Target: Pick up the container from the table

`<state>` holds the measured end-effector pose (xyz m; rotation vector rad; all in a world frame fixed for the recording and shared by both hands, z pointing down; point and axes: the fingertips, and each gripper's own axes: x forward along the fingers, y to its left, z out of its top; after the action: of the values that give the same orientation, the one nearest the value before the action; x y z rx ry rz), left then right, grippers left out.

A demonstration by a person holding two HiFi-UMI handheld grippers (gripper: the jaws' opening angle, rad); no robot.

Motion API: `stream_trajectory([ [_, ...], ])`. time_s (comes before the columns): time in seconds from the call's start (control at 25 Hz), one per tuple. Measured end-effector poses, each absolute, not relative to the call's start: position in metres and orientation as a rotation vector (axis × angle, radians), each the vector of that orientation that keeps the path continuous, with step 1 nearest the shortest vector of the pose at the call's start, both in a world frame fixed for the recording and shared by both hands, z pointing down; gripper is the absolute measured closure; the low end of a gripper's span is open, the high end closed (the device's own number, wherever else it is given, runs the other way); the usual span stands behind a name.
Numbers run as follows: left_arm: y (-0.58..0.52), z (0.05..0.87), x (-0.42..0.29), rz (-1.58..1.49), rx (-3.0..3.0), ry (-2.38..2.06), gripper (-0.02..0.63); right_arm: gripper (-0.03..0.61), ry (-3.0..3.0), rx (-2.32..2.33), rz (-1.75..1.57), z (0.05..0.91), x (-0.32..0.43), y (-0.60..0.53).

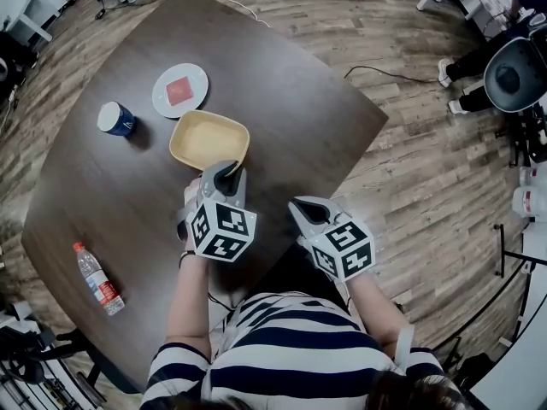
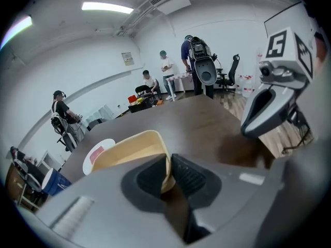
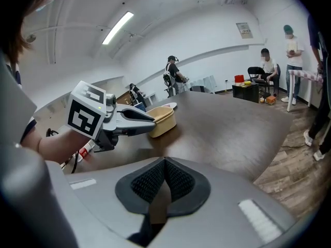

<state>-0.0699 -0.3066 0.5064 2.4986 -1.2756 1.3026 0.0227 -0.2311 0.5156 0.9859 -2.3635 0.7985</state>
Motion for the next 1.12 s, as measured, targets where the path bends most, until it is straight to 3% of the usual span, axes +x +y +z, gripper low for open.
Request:
stream_trajectory([
  [1.12, -0.203, 0.461, -0.071, 1.309, 2.501, -1.365, 0.614, 0.58, -2.446, 1.023, 0.724, 0.477, 0.047, -0.183],
])
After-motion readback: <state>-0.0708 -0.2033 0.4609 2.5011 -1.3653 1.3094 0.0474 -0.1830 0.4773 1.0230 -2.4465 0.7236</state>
